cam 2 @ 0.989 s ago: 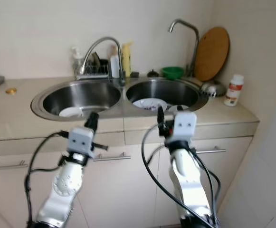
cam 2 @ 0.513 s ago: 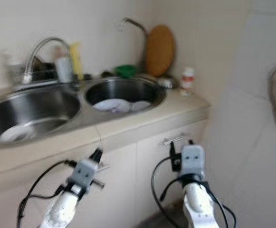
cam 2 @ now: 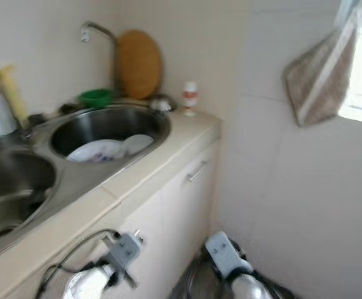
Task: Kitchen organization
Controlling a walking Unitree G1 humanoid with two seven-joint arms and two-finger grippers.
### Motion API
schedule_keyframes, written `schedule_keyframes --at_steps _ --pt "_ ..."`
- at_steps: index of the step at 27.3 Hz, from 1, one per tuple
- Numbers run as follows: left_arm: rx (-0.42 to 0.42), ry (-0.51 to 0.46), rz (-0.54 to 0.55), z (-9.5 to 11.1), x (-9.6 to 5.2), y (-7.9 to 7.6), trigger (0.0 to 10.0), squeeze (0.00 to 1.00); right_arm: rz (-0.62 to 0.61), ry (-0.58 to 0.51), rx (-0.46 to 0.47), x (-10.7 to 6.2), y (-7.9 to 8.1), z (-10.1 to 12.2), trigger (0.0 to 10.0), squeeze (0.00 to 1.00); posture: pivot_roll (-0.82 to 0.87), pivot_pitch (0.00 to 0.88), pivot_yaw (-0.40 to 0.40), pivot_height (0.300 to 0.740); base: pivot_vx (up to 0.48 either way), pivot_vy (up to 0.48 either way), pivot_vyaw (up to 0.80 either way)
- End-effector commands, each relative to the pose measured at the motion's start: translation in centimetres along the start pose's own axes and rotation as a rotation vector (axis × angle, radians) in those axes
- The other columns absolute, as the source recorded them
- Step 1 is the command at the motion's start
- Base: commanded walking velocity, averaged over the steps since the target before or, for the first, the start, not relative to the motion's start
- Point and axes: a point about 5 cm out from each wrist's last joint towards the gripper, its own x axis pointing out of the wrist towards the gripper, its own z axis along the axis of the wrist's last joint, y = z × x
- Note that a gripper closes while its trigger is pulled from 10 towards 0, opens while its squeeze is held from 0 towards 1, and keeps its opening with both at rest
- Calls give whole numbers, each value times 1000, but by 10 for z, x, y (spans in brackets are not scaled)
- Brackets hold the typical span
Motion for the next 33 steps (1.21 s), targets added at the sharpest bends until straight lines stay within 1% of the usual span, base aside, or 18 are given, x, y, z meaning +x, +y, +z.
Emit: schedule_keyframes --at_steps 1,2,3,4,9,14,24,27,29,33 --pt "22 3 -3 1 -2 1 10000 0 -1 -22 -13 3 0 8 10000 0 15 0 -7 740 0 0 0" --pt "19 -1 -4 1 -1 1 10000 0 1 -16 -21 3 0 8 10000 0 13 0 -10 740 0 0 -431" --pt "15 -2 -7 2 -1 2 10000 0 1 -7 0 3 -1 6 10000 0 12 0 -11 740 0 0 -800" --pt "13 -1 -8 2 -1 2 10000 0 -7 -2 -2 3 -2 7 10000 0 13 0 -12 740 0 0 -800" --pt "10 5 -18 2 1 1 10000 0 -3 -34 3 4 -2 11 10000 0 13 0 -12 740 0 0 -800" --pt "36 -1 -25 3 2 0 10000 0 -1 -41 5 4 -1 12 10000 0 10 0 -8 740 0 -64 0" --pt "30 7 -19 2 2 2 10000 0 3 -45 20 6 -1 13 10000 0 12 0 -4 740 0 -480 0" --pt "20 -9 -16 3 2 2 10000 0 3 -45 24 6 -1 13 10000 0 12 0 -4 740 0 -424 0" --pt "-5 -21 -8 4 2 3 10000 0 2 -45 25 7 -1 13 10000 0 11 0 -5 740 0 0 0" --pt "-14 -35 -7 6 2 3 10000 0 -8 -38 37 7 -2 12 10000 0 11 0 -5 740 0 0 0"
